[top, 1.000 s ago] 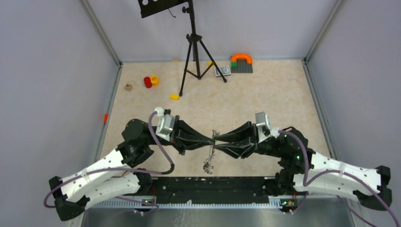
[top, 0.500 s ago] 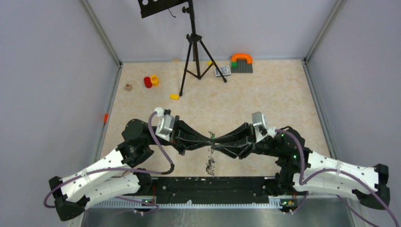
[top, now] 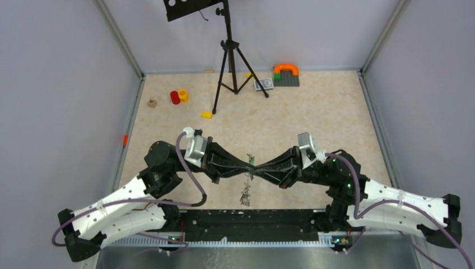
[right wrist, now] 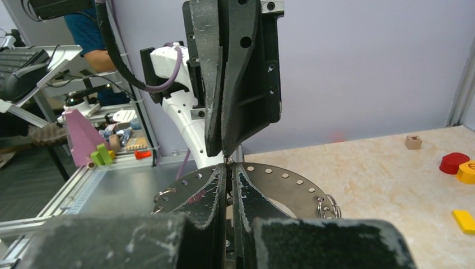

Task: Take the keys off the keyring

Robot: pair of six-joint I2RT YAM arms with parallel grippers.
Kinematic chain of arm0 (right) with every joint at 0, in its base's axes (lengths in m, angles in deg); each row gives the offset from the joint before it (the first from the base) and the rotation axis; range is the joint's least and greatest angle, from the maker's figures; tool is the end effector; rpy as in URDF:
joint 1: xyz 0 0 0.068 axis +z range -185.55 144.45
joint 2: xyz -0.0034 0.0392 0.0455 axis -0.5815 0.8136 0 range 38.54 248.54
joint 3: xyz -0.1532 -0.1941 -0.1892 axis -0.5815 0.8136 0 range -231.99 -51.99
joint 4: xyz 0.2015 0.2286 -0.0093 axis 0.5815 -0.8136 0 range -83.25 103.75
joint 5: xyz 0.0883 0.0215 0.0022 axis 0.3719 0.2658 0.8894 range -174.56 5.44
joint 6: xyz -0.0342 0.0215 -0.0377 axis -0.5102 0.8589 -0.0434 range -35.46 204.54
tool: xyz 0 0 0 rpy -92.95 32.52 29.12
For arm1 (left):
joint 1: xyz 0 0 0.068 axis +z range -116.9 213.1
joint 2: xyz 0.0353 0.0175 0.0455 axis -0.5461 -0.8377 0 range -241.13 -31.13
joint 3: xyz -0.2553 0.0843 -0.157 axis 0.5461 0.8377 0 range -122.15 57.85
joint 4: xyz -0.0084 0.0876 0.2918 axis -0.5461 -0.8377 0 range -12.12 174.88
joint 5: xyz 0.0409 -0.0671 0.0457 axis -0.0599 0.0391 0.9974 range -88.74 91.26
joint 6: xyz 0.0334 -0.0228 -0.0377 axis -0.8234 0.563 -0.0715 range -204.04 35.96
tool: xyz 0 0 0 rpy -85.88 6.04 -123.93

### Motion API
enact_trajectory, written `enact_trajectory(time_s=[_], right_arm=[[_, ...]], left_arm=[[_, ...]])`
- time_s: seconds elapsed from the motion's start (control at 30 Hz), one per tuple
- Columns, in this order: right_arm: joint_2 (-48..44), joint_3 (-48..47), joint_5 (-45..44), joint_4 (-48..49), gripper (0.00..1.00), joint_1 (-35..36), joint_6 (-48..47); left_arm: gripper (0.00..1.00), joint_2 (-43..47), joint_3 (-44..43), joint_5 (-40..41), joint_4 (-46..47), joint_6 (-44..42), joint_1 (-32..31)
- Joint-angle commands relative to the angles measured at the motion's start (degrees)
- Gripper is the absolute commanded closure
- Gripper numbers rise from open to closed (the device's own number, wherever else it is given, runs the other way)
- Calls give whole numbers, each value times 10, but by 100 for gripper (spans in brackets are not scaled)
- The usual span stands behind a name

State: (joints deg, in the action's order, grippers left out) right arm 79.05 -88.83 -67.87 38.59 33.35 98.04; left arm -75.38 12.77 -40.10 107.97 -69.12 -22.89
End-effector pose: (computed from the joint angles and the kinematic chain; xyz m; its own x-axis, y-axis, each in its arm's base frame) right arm 0.0569 0.1773 0.3917 -0.1047 0.3497 -0.9310 -0.9931 0.0137 0.1169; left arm 0.0833 -0.1679 0.4311 -0.0279 -0.3040 -0.9523 0.9861 -0.1646 0.0236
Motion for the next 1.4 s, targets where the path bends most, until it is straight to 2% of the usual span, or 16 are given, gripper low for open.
enact_trajectory(time_s=[0.0,0.1,0.2,0.47,0.6,0.67,0.8,1.0,1.17,1.37], right_arm=[[1,-38,-22,-13,100,4,-9],[1,-65,-36,-55,100,4,-16],[0,-90,-42,-96,100,4,-24],[-8,-103,-56,-132,100,4,-25],[-14,-109,-65,-160,100,4,-31],[-16,-123,-67,-194,100,4,-42],[-10,-180,-61,-292,100,4,-75],[38,-305,-41,-476,100,4,-141],[107,-411,-42,-630,100,4,-193],[173,-505,-58,-744,100,4,-210]], left_arm=[[100,9,2,1,28,1,-1],[100,12,2,11,15,2,-1],[93,12,4,15,10,5,-2],[62,13,3,26,17,14,-1],[50,14,-3,29,8,13,-2],[47,16,-9,32,-10,6,-2],[39,24,-28,48,-82,-25,-2],[40,3,-117,41,-279,-109,-2],[37,-34,-201,36,-414,-183,-1],[36,-90,-295,70,-543,-251,-2]])
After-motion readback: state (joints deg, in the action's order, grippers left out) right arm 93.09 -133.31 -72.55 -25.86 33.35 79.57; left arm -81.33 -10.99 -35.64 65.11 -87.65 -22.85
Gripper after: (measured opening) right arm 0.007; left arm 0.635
